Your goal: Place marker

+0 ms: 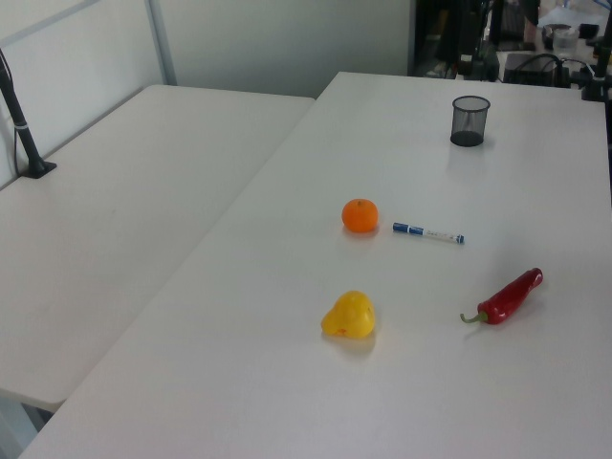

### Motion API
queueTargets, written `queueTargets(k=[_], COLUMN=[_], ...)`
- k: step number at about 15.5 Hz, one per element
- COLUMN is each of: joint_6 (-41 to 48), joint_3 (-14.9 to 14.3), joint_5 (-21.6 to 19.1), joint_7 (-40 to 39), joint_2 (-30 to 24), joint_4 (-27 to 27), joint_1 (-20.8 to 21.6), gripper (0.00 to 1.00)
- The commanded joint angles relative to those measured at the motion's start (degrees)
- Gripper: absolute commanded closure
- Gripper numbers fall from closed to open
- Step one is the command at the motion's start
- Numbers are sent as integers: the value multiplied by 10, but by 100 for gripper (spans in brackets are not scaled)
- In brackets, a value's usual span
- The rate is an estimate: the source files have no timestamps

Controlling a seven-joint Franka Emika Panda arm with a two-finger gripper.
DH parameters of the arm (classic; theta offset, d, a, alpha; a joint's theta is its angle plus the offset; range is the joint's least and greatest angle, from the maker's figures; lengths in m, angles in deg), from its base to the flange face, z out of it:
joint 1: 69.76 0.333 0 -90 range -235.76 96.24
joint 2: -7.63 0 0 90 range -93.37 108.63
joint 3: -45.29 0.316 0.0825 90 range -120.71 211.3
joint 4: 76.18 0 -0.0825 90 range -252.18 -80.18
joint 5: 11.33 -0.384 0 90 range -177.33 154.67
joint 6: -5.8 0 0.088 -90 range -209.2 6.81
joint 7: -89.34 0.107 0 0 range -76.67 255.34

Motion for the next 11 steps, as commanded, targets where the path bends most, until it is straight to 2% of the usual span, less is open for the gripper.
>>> queueTargets(k=[1, 11], joint_6=[4, 5], joint_3=[-10, -10], joint_5=[-11, -11], joint_7=[1, 3], joint_2=[-16, -13], joint_4=[-20, -19], joint_1=[13, 13], gripper=[0, 0])
